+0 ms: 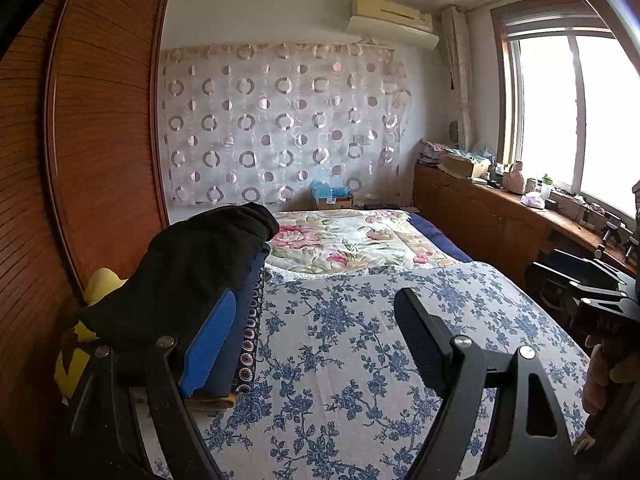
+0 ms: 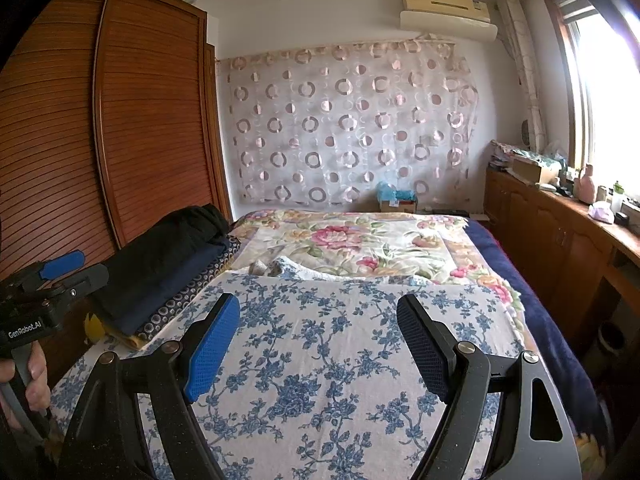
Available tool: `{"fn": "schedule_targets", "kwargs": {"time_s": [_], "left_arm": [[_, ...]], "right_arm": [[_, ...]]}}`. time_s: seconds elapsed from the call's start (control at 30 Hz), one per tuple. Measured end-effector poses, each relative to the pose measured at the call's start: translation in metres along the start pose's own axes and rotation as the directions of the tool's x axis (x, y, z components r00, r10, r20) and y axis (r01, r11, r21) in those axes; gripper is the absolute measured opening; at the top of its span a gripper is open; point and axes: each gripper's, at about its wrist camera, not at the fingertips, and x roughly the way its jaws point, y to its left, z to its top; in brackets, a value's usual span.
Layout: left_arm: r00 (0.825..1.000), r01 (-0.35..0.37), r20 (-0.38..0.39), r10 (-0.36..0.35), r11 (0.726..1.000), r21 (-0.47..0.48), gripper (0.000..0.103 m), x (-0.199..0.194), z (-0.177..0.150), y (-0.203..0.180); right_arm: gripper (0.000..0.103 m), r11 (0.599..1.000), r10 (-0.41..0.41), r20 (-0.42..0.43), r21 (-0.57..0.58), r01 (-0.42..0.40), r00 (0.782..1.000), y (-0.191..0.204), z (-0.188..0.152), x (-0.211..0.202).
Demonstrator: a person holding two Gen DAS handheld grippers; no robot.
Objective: Fold small clothes
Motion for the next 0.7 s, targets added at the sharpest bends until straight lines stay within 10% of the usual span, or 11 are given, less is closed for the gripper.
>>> {"fn": "schedule_targets", "kwargs": {"time_s": [0.7], "left_arm": [[1.0,0.0,0.006,0.0,1.0,0.0,0.082,0.0,0.001,0.001]], "right_arm": [[0.082,1.0,0.01,0.005,-0.007,-0.01,1.0,-0.022,0.003,-0.021]]}}
